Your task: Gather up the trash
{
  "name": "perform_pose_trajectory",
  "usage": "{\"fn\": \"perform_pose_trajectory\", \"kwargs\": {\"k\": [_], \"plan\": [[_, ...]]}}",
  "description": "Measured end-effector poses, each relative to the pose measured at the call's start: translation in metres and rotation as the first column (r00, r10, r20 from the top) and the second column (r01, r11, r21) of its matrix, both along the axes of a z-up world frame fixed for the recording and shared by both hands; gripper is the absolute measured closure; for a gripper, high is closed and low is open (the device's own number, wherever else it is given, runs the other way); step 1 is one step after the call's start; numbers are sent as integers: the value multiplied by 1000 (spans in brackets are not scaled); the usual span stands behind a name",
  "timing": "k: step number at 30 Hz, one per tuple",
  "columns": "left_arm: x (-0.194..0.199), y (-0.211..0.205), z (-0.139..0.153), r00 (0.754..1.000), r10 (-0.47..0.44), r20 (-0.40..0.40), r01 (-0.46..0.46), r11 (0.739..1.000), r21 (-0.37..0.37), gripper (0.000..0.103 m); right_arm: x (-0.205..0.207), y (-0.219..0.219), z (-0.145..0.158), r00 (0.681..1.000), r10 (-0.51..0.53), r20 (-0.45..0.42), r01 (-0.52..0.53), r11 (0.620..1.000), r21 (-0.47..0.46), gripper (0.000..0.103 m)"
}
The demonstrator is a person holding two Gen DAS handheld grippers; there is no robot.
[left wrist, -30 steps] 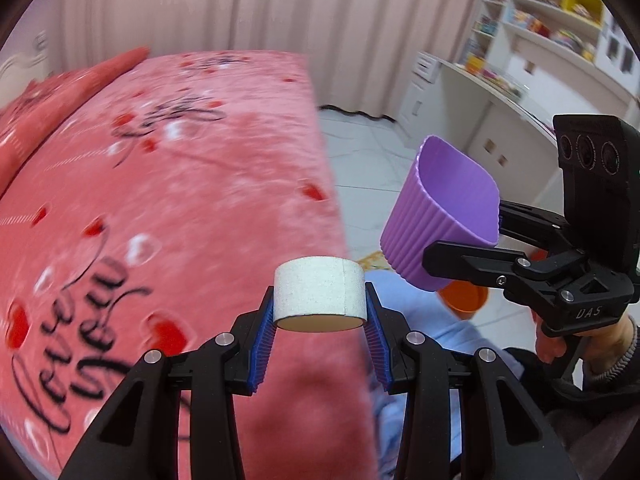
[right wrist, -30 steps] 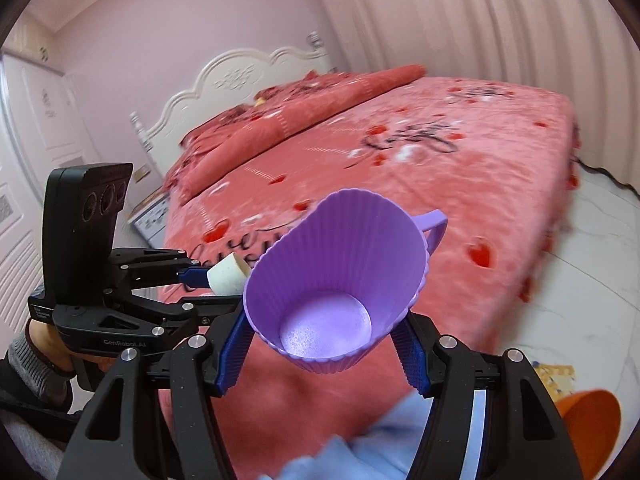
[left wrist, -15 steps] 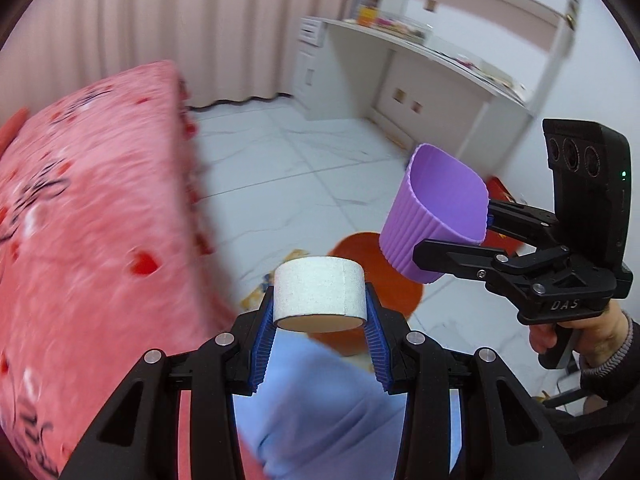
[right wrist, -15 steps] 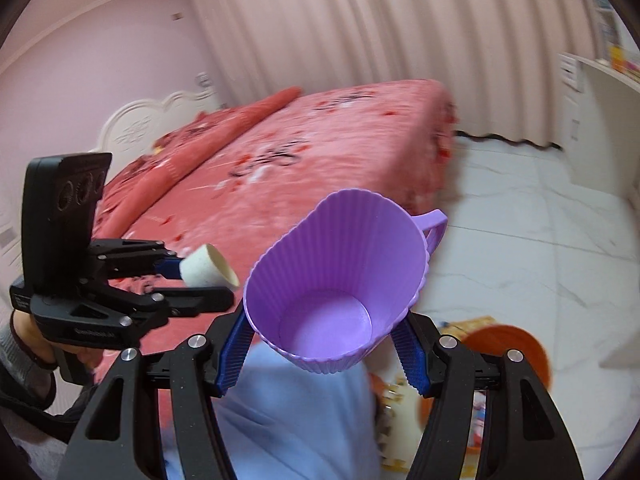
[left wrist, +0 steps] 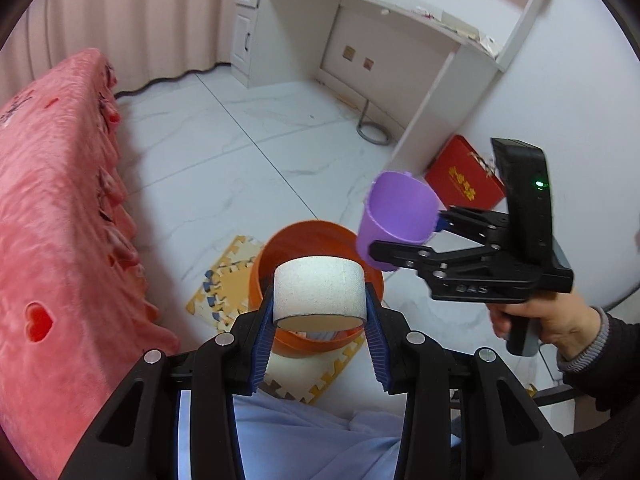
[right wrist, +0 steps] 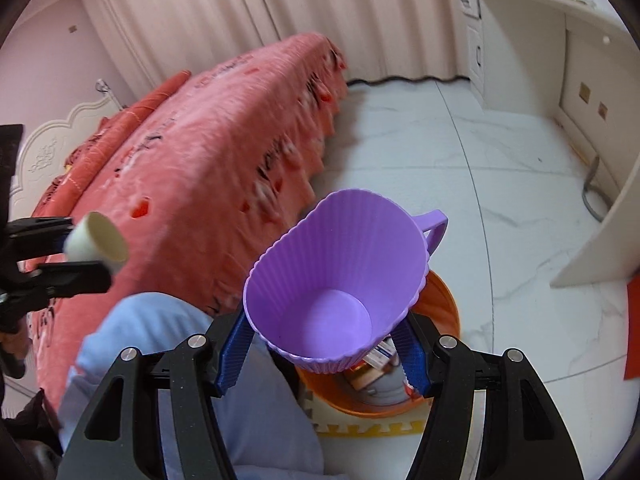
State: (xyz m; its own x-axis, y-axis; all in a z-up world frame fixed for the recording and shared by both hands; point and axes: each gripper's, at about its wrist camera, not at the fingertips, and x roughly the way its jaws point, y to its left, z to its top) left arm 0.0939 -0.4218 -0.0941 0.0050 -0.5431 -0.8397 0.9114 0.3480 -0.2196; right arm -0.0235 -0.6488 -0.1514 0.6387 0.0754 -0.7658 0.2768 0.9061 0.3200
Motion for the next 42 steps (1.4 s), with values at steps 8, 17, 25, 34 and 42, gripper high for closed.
{"fn": "perform_pose_trajectory", "kwargs": {"k": [8, 17, 25, 34, 42], "plan": [[7, -23, -13, 1000, -19, -22, 21, 999, 48, 60, 22, -15, -34, 997, -51, -59, 51, 999, 4, 22], [4, -54, -30, 996, -82, -46, 85, 993, 78, 60, -4, -29, -18, 994, -111, -11, 112, 993, 43, 22], [8, -78, -53, 992, -109, -66, 116, 987, 115, 60, -30, -35, 17, 985, -163, 51, 162, 986, 30, 22], [11, -97, -70, 991, -114, -74, 124, 981, 150, 60, -30, -37, 17, 984, -171, 53, 170, 985, 36, 22], [11, -102, -80, 992, -108, -70, 120, 975, 187, 39, -32, -39, 11, 982, -183, 40, 181, 982, 47, 22]]}}
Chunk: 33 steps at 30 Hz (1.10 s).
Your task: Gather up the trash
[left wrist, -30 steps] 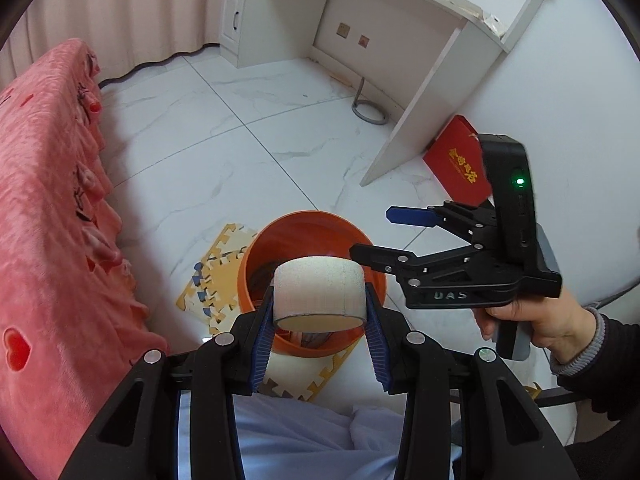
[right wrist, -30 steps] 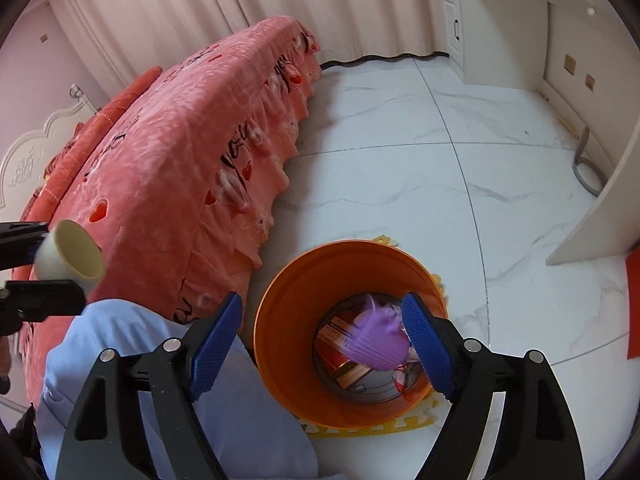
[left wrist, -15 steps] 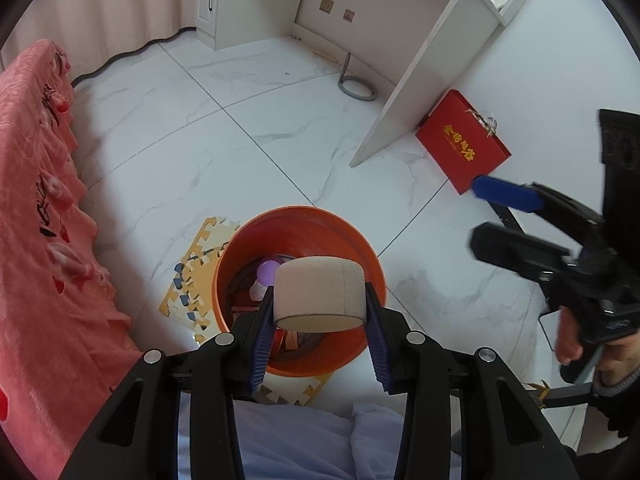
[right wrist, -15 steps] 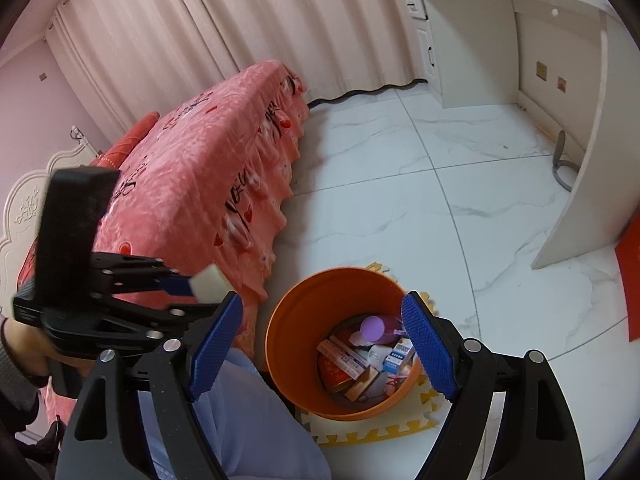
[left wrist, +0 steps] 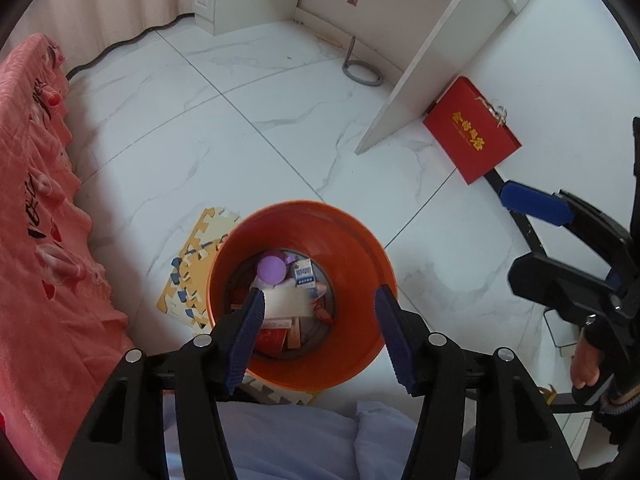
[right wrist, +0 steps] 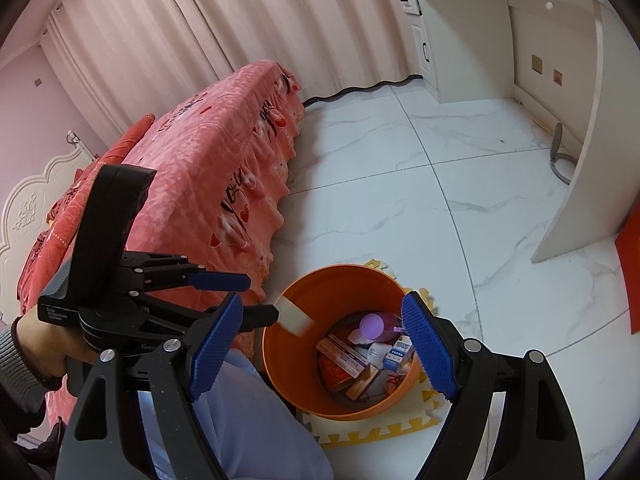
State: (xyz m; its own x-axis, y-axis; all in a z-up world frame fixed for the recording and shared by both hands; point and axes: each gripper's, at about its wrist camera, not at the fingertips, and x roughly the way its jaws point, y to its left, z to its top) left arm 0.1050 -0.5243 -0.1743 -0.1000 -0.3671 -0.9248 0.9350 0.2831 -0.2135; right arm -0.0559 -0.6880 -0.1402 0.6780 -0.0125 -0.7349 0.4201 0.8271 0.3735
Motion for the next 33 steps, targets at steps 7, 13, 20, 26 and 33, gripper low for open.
{"fn": "perform_pose_trajectory", "kwargs": {"k": [7, 13, 20, 26, 33], "plan": [[1, 0, -3, 1000, 15, 4, -15, 1000, 20, 23, 4, 2, 0, 1000, 6, -6, -6, 1000, 7, 22], [3, 5, 9, 999, 36, 21, -36, 999, -2, 18, 7, 6, 8, 1000, 14, 5, -14, 1000, -7, 22], [3, 20, 31, 994, 74, 75, -72, 997, -31, 6, 8, 17, 21, 1000, 14, 18, -14, 999, -41, 16], [-5, 44, 60, 980, 107, 169, -94, 992, -84, 6, 9, 33, 40, 998, 33, 58, -30, 998, -49, 16], [-12, 94, 98, 948, 210, 237, -174, 971, -165, 6, 16, 68, 67, 990, 92, 106, -84, 994, -75, 10]]}}
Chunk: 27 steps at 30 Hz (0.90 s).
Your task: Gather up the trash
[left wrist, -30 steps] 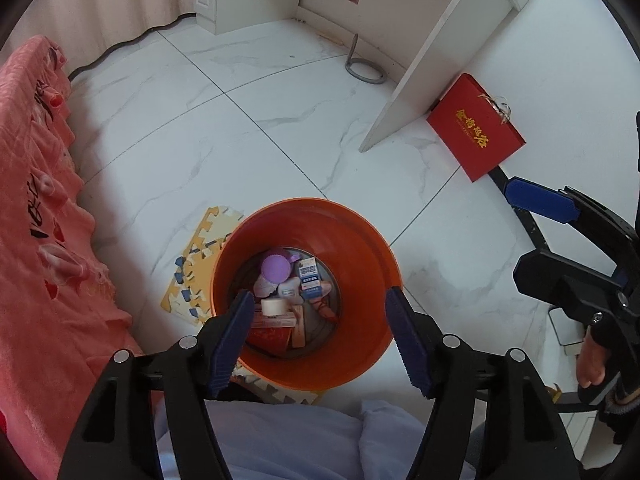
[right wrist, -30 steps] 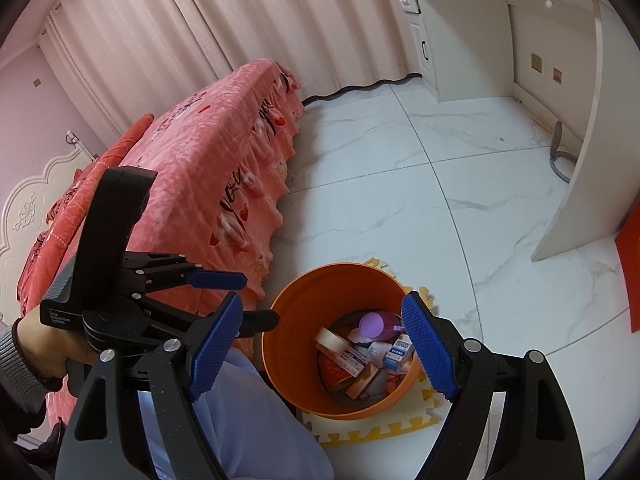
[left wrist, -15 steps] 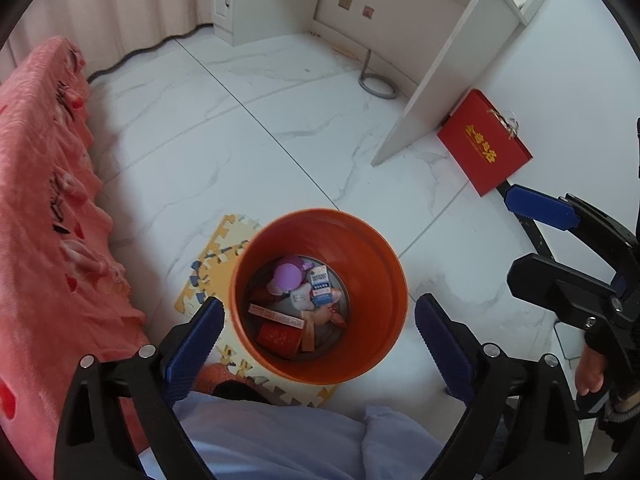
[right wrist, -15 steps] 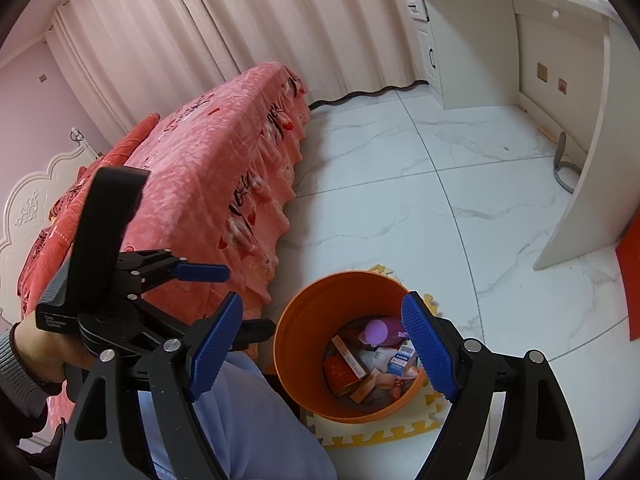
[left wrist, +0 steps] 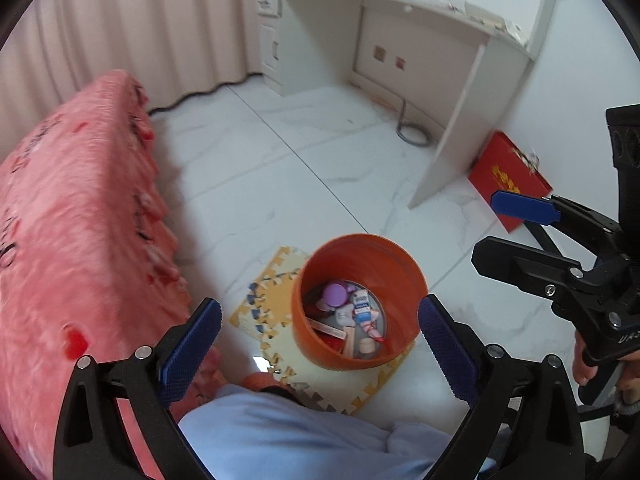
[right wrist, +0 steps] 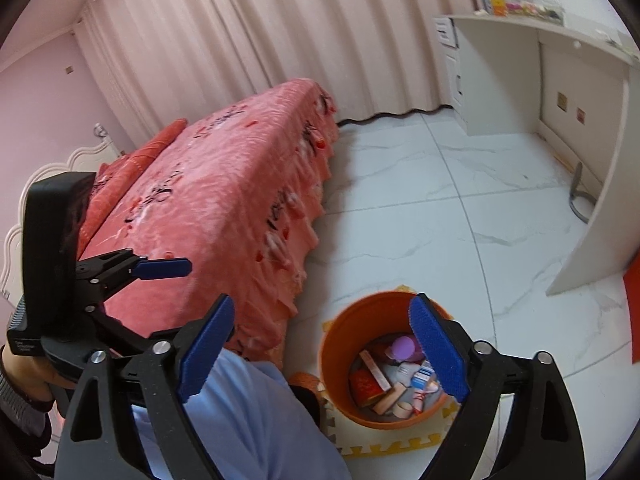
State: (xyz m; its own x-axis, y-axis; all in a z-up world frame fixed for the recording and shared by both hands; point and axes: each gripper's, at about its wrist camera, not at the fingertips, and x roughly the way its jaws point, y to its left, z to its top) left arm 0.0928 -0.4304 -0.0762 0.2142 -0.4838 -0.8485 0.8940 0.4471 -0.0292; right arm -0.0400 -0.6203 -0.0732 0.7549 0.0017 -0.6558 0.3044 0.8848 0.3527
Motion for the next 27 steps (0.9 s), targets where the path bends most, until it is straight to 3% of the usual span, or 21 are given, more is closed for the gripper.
{"fn": "perform_pose_trajectory", "kwargs": {"k": [7, 14, 17, 21, 26, 27], "plan": [[-9, 60, 29, 991, 118, 60, -114, 992, -61, 6, 11, 52, 23, 995, 86, 40, -86, 996, -10, 9], [-17, 128, 47, 952, 281, 118, -269, 957, -109, 6, 24, 110, 36, 981, 188, 56, -188, 982, -12, 5], [-22, 161, 55, 919, 370, 133, -354, 926, -130, 6, 34, 142, 39, 965, 255, 57, -254, 967, -14, 5], [-26, 214, 65, 851, 509, 130, -487, 857, -167, 6, 45, 183, 46, 939, 338, 67, -337, 941, -21, 5], [-39, 276, 76, 753, 648, 117, -613, 755, -234, 6, 52, 238, 57, 899, 423, 108, -421, 906, -45, 5], [-43, 290, 78, 718, 686, 116, -646, 720, -255, 6, 53, 250, 62, 894, 429, 127, -425, 903, -59, 5]]}}
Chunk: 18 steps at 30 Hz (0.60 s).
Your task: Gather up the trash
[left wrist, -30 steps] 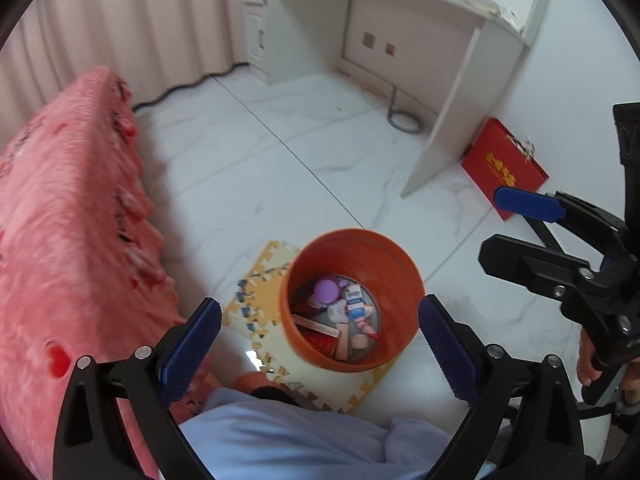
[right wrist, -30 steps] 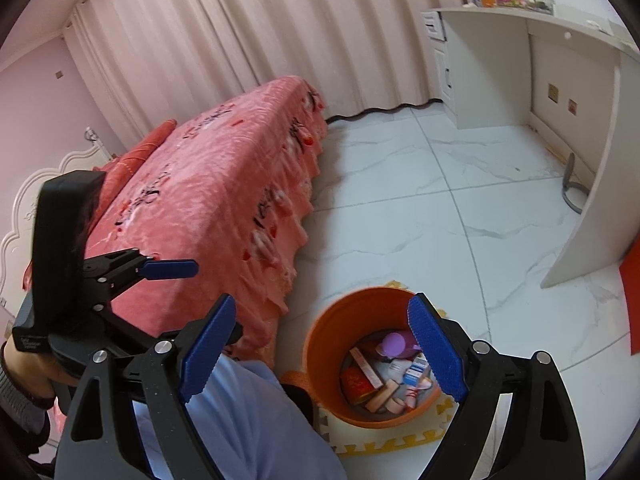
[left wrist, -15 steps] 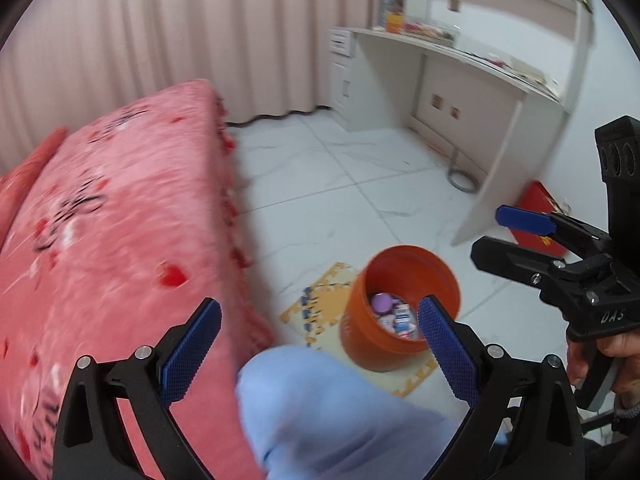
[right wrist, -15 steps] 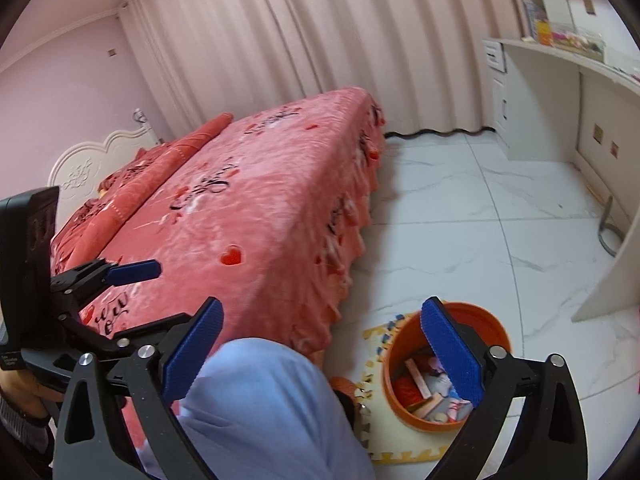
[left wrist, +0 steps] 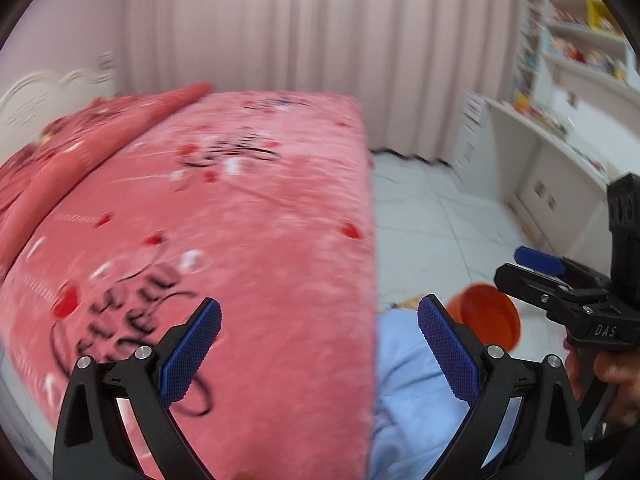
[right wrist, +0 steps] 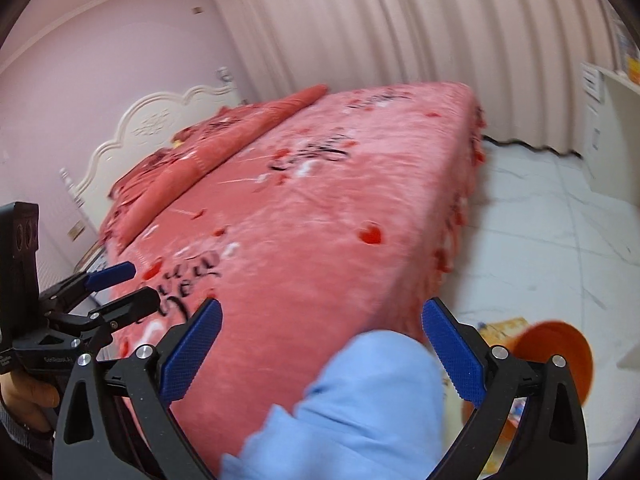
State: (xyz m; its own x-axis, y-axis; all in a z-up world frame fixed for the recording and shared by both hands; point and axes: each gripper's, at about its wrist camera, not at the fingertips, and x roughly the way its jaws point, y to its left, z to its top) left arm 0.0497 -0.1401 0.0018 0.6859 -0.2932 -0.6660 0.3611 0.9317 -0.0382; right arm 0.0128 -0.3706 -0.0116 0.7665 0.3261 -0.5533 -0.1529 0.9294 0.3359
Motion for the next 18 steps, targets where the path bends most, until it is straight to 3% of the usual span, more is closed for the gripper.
{"fn": "perform_pose_trajectory", "kwargs": {"k": [5, 9, 18], "plan": [[-18, 45, 6, 990, 135, 42, -132, 989, -59, 6, 0, 40, 18, 995, 37, 90, -37, 999, -5, 5], [-30, 73, 7, 982, 178, 58, -170, 978, -117, 6, -2, 71, 29, 985, 89, 150, -81, 995, -59, 5], [-57, 102, 10, 926, 336, 173, -328, 942, -75, 6, -27, 124, 35, 945, 208, 252, -155, 964, -215, 5]]}}
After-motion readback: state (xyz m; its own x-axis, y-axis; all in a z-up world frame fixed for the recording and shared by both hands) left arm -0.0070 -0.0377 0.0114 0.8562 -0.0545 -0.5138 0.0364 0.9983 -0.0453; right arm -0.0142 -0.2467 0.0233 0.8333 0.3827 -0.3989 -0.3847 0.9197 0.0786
